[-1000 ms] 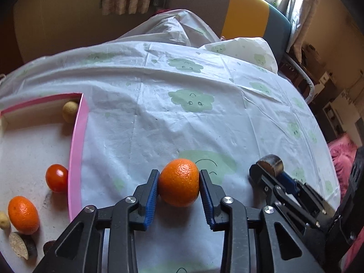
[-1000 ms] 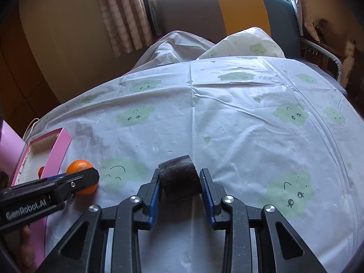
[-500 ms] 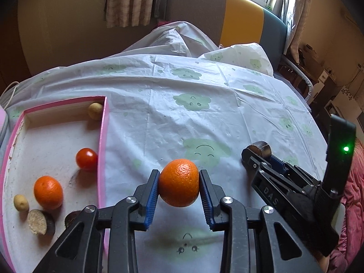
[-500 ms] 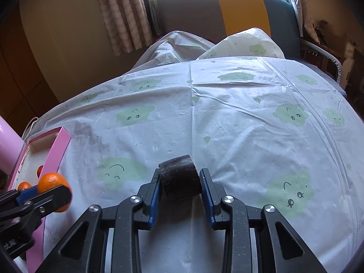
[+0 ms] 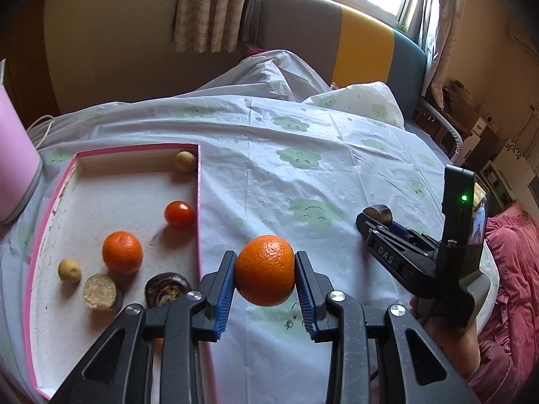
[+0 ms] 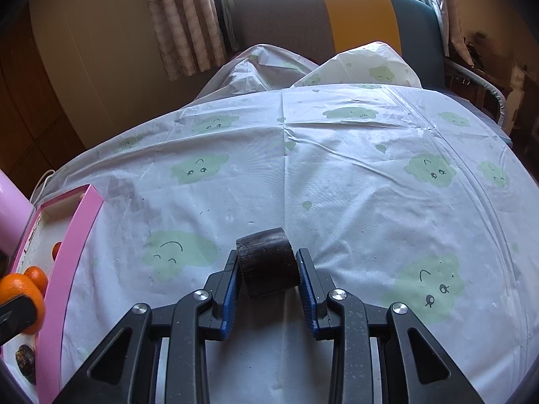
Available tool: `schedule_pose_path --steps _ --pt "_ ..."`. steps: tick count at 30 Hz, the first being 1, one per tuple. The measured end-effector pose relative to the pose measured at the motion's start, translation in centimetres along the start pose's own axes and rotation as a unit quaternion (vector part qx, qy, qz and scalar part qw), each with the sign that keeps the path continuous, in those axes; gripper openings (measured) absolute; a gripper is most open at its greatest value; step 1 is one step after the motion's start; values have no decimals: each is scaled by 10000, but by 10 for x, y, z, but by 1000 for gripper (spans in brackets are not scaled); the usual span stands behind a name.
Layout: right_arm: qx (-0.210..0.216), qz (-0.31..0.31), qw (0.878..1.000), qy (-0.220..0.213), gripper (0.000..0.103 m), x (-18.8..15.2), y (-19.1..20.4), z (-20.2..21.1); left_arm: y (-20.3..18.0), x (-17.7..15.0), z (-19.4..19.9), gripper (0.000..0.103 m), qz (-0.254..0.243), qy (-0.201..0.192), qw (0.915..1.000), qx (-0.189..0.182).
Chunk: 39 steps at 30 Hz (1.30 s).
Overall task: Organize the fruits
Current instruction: 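Carry the mandarin into the tray and release it with the left tool while the right tool holds the slice, then carry the root slice into the tray and open the right tool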
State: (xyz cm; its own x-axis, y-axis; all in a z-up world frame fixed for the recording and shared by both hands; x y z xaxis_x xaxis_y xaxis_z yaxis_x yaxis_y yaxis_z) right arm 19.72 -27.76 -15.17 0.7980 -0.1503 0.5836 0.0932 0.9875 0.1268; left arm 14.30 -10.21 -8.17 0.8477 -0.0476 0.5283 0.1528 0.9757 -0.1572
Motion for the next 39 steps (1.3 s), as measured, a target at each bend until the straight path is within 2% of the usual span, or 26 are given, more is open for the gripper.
schedule_pose_path --steps 4,10,20,24,28,32,39 --pt "-97 81 9999 13 33 0 3 0 17 -5 15 35 95 -130 9998 111" --pt "-191 164 9997 33 33 -1 4 0 60 -13 39 35 281 -344 9978 485" --pt "-436 392 9982 88 33 0 9 -1 139 -51 50 36 761 -304 9888 1244" --pt "-532 558 9970 101 28 -1 13 2 153 -63 49 38 1009 -195 9866 1264" --pt "-517 734 9959 103 28 -6 23 9 151 -64 56 41 933 -312 9868 1289" --pt "-297 862 9958 36 28 -10 43 22 148 -62 61 44 933 -382 9870 1249" --pt "489 1302 9903 -78 28 -19 109 51 149 -63 69 44 964 -469 9867 1222"
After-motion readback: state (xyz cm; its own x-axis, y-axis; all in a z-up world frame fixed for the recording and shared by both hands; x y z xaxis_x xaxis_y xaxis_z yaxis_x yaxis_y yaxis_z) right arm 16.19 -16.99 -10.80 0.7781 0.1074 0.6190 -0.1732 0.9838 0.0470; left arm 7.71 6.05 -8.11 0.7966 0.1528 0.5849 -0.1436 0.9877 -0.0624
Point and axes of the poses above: each gripper's, at about its wrist camera, not at the fingertips, and z roughly against the way its jaws point, y to its left, x to its top, the point moved 6 cm from there along -z, roughly the way its jaws point, and after that the axes turned 4 degrees about y, right-handed, at the moved point
